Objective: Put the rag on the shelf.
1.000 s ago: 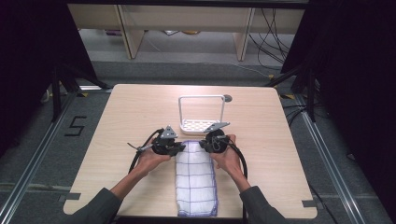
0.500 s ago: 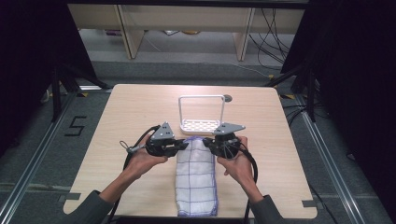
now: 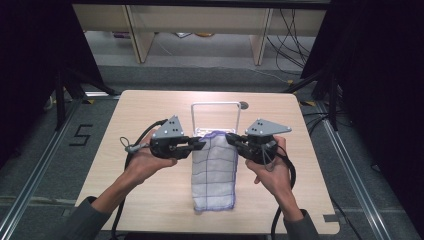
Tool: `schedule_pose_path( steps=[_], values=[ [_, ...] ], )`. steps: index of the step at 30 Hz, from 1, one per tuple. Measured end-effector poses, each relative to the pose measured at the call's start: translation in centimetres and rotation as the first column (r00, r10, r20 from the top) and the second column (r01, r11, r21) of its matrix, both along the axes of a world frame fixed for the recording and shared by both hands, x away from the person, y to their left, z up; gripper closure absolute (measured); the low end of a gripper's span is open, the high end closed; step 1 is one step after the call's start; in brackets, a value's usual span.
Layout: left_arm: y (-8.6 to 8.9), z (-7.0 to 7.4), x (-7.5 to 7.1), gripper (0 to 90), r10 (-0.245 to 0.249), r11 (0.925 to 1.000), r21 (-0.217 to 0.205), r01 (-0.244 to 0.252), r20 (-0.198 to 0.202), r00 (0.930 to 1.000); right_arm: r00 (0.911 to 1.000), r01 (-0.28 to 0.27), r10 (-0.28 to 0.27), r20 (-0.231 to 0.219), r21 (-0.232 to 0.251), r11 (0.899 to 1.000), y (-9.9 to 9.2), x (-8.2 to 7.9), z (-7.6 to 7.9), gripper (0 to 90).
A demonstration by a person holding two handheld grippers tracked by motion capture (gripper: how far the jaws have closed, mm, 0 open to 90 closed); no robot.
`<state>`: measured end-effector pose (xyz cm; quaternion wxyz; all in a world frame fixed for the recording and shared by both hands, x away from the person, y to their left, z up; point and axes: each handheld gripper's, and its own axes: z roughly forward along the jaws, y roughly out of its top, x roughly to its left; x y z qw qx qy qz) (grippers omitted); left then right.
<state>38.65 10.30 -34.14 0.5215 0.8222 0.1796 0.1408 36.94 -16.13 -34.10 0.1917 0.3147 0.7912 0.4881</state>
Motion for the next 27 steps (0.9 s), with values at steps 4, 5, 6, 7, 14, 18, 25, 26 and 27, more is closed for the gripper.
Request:
schedule_pose_path(
  steps=[4,5,6,7,14,18,25,26,27],
  values=[
    [0.1,1.4,1.3,80.9,0.035,0.9994,-0.007,-0.035,0.0,0.9994,0.999,0.006,-0.005,0.045,-0.026,1.0,0.1,0.9,1.9,85.9],
    [0.2,1.7,1.6,80.9,0.046,0.9989,-0.011,-0.046,-0.004,0.9989,0.999,0.011,-0.01,0.044,-0.023,1.0,0.1,1.1,2.2,86.0],
    [0.2,1.7,1.6,80.9,0.046,0.9989,-0.011,-0.046,-0.004,0.9989,0.9985,0.015,-0.013,0.053,-0.021,1.0,0.2,1.5,2.5,86.0],
    [0.3,2.2,2.4,80.9,0.063,0.9979,-0.014,-0.063,-0.005,0.998,0.9989,0.02,-0.019,0.043,-0.021,1.0,0.2,1.7,2.8,86.0],
    [0.5,4.6,4.8,81.0,0.11,0.9938,-0.013,-0.11,-0.003,0.9939,0.998,0.034,-0.034,0.053,0.0,0.999,0.1,4.1,5.1,86.0],
    [0.4,5.7,5.6,81.0,0.123,0.9923,-0.019,-0.123,0.008,0.9924,0.9966,0.055,-0.056,0.061,0.012,0.998,0.1,5.3,6.5,86.0],
    [0.1,8.0,7.8,81.0,0.167,0.9858,-0.026,-0.166,0.061,0.9841,0.9935,0.076,-0.077,0.084,0.021,0.997,0.1,7.4,8.6,86.0],
    [0.1,8.0,7.8,81.0,0.167,0.9858,-0.026,-0.166,0.061,0.9841,0.9935,0.076,-0.077,0.084,0.021,0.997,0.1,7.4,8.6,86.0],
    [0.0,8.2,8.1,81.0,0.173,0.9848,-0.028,-0.171,0.061,0.9831,0.9927,0.081,-0.082,0.089,0.016,0.997,0.2,7.6,8.7,86.0]
  ],
)
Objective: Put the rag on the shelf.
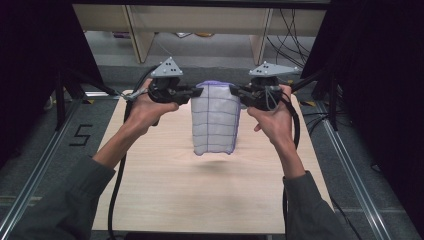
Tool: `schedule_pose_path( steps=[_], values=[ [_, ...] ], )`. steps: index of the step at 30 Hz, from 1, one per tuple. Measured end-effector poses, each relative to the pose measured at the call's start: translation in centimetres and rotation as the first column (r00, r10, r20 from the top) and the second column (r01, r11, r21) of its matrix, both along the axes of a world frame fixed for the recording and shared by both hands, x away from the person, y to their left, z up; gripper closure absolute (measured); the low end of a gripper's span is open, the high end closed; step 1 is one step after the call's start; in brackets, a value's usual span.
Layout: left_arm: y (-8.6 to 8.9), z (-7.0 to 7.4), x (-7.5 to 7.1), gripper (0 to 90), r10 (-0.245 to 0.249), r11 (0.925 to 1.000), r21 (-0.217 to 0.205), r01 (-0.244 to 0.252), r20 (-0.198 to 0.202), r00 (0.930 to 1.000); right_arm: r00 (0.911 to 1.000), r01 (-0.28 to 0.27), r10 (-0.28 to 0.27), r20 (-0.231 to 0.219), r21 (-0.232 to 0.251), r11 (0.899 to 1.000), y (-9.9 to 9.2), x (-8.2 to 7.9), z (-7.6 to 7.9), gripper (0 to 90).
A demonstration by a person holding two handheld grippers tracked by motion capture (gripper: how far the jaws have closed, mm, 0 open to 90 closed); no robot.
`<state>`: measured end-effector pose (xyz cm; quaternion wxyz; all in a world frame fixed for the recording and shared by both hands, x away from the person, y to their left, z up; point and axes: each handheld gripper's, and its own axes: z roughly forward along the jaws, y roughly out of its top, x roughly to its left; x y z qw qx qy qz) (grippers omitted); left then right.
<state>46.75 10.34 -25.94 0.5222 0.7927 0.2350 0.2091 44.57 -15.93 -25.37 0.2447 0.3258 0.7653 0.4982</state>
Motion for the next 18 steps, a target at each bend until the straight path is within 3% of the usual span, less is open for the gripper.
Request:
schedule_pose_path(
  steps=[10,12,17,18],
  values=[
    [-0.2,1.0,3.2,80.9,0.054,0.9978,-0.037,-0.055,-0.017,0.9984,0.9986,0.048,-0.047,-0.022,0.006,0.999,0.6,2.7,1.2,86.0],
    [-0.2,1.3,4.2,81.0,0.074,0.9955,-0.057,-0.076,-0.028,0.9968,0.9986,0.053,-0.053,-0.004,0.009,0.999,0.7,3.8,1.8,85.9],
    [-0.4,1.5,5.7,81.0,0.109,0.9906,-0.078,-0.112,-0.043,0.9931,0.9968,0.08,-0.08,-0.006,0.006,0.997,1.0,5.5,2.4,86.0],
    [-0.5,1.4,6.2,80.9,0.117,0.989,-0.086,-0.121,-0.048,0.992,0.9955,0.094,-0.093,-0.015,0.009,0.996,1.1,6.4,2.5,86.0]
  ],
)
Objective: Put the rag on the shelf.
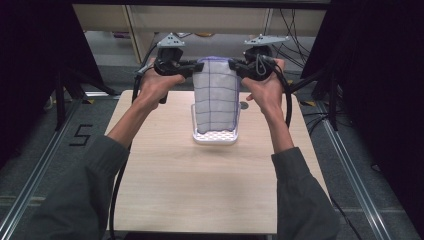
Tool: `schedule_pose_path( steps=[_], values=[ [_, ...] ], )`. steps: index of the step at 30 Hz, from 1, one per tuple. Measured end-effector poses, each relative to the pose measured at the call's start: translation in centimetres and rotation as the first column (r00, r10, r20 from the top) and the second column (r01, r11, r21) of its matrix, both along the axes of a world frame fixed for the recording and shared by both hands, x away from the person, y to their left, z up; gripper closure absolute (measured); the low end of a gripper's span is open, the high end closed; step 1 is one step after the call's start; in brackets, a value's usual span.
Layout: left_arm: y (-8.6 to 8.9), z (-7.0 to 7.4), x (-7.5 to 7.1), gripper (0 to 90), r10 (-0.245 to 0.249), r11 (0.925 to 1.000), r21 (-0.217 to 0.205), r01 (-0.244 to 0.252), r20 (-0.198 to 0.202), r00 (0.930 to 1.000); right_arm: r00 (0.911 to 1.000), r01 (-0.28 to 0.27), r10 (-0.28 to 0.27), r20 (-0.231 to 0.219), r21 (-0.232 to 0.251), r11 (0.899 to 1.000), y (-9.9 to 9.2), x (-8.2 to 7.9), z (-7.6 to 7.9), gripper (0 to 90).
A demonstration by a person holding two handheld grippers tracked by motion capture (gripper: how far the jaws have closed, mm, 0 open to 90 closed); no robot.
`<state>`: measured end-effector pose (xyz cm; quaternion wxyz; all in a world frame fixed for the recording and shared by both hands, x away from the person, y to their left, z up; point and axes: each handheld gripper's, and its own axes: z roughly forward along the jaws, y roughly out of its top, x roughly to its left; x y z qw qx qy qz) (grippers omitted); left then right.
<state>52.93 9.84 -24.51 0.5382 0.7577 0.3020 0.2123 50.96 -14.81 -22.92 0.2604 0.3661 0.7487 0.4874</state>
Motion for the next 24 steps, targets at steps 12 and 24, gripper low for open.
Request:
schedule_pose_path(
  steps=[12,24],
  values=[
    [-0.4,-3.7,5.5,80.9,0.061,0.9954,-0.069,-0.067,-0.091,0.994,0.995,0.083,-0.084,-0.053,-0.025,0.996,1.0,5.9,-3.0,85.8],
    [-0.5,-8.2,7.9,80.8,0.066,0.9965,-0.041,-0.073,-0.157,0.9855,0.9805,0.124,-0.132,-0.145,-0.067,0.99,1.6,9.5,-7.5,85.4]
  ],
)
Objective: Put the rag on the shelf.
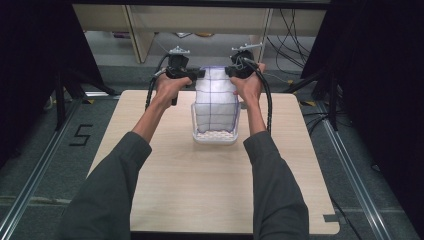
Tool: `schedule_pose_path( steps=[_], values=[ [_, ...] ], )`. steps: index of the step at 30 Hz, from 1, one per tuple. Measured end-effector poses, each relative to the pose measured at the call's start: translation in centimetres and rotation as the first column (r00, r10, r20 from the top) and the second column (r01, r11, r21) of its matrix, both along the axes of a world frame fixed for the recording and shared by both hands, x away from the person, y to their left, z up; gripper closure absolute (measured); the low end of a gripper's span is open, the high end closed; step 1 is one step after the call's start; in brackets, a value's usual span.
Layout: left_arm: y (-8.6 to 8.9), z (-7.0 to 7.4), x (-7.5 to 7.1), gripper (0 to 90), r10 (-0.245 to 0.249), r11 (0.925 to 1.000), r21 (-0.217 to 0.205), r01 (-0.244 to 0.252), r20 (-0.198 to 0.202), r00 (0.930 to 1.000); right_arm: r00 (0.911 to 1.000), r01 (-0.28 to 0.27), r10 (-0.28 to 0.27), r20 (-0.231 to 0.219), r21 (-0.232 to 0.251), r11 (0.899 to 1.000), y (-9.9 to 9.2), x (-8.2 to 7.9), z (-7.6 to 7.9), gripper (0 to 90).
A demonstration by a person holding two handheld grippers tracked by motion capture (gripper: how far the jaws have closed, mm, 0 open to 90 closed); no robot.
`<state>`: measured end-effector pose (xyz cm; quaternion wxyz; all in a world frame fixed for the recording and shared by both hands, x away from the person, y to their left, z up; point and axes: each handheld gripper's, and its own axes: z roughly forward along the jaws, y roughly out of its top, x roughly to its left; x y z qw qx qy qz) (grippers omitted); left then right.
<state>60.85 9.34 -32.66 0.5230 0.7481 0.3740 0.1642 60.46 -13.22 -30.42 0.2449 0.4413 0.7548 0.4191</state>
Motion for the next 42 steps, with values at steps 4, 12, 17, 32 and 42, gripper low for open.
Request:
schedule_pose_path(
  steps=[4,12,17,32,42],
  values=[
    [0.0,-1.2,0.1,80.8,0.008,0.9999,0.008,-0.008,-0.026,0.9996,0.9996,-0.003,0.002,-0.029,-0.02,1.0,0.4,0.6,-1.1,85.4],
    [0.3,-2.1,0.1,80.7,0.006,0.9992,0.041,-0.004,-0.06,0.9982,0.9933,-0.015,0.01,-0.115,-0.046,0.999,0.8,1.2,-2.3,84.7],
    [0.1,-2.5,0.1,80.3,-0.006,0.9991,0.042,0.01,-0.091,0.9958,0.9882,-0.021,0.009,-0.153,-0.073,0.997,1.0,1.4,-2.9,81.8],
    [3.1,-2.1,-0.8,71.6,0.0,0.9998,0.019,0.002,-0.121,0.9926,0.9846,0.058,-0.066,-0.162,-0.053,0.997,-1.8,0.9,-2.5,59.9],
    [5.4,-2.0,-2.7,64.8,-0.012,0.9998,0.015,0.015,-0.135,0.9908,0.988,0.054,-0.05,-0.146,0.023,0.998,-4.5,-1.3,-1.6,53.5]
  ],
)
